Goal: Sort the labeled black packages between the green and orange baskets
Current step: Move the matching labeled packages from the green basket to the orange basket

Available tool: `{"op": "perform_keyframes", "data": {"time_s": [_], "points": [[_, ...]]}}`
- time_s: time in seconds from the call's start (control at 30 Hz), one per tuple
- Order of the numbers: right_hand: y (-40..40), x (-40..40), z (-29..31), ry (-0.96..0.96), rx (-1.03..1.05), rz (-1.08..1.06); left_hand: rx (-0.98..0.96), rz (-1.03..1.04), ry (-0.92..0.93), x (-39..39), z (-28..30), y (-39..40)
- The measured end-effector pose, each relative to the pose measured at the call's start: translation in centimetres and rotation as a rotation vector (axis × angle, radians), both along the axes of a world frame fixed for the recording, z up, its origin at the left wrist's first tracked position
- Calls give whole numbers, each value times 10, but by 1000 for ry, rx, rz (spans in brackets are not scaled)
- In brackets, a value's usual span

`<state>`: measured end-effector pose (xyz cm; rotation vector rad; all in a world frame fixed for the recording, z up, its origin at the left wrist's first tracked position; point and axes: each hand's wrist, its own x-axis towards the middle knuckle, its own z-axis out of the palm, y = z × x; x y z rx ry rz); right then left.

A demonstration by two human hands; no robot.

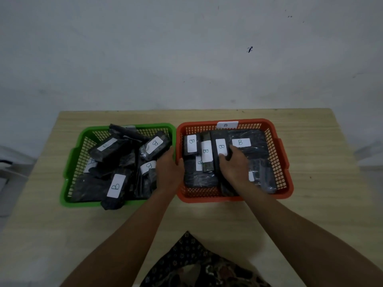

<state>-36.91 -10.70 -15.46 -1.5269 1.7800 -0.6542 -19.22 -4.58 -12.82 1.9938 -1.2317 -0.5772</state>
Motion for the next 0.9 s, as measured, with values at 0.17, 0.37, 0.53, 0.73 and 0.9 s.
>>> {"op": "perform_keyframes", "data": {"time_s": [0.17,0.37,0.53,0.73,0.9], "points": [[8,23,21,122,-201,80,-6,-30,-14,28,15,-4],[1,95,44,106,-351,517,58,-63,-141,99,27,-6],[-24,155,52,297,-259,861,159,-151,-215,142,26,-9],[-55,190,54,566,-81,1120,214,-258,-159,162,17,-14],[-61,198,53,666,-74,1197,187,-227,-68,170,8,-18]]}}
